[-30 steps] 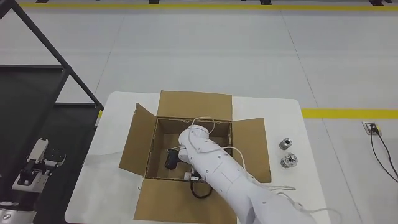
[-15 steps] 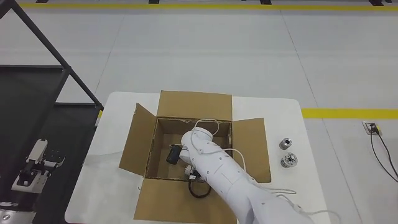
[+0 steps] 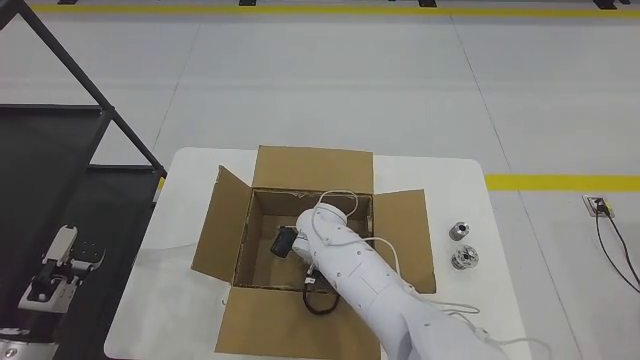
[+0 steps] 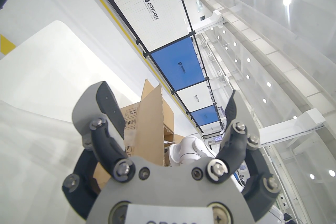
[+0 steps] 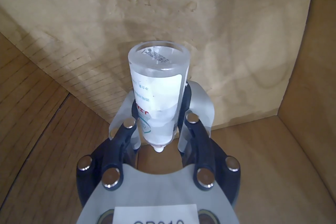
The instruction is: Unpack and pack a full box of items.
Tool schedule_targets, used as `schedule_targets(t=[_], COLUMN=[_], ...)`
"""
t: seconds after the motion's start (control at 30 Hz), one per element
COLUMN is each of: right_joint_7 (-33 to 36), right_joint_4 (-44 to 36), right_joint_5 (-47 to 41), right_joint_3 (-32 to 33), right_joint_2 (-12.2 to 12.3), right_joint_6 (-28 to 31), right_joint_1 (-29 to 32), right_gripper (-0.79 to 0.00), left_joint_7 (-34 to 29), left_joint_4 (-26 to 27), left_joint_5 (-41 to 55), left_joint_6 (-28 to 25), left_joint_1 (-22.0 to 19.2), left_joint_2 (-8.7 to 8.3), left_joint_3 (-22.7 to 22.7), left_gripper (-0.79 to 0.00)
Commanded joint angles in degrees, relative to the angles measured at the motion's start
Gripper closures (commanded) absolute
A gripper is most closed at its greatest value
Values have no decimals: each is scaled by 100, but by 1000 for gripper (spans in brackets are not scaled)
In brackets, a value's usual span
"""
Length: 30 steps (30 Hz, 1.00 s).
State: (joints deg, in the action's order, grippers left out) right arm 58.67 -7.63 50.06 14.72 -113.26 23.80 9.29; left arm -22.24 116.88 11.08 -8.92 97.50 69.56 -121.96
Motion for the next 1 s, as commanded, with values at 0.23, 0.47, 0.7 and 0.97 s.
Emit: schedule_targets(t=[0.23,0.47,0.7,0.97], right_joint_7=[-322,-846,-1316,-1317], right_joint_4=[-29,-136,-326,-904], right_joint_5=[66,267,598,1054], right_joint_3=[56,44,-23,-90], right_joint_2=[74,149,232,351], right_joint_6=[370,734,806,210], right_joint_1=[-56,-131,-74,-9], right_gripper=[0,0,0,0], left_joint_7=[66,147,277,458], left_joint_4=[61,260,435,563], left_joint_5=[-69,-237,-407,-594], left_joint_6=[-64,-190,-344,-573], left_joint_1=[60,196,343,509], left_joint_2=[5,21,45,77], left_joint_3=[28,114,228,336], left_gripper=[-785,-785,-785,-785])
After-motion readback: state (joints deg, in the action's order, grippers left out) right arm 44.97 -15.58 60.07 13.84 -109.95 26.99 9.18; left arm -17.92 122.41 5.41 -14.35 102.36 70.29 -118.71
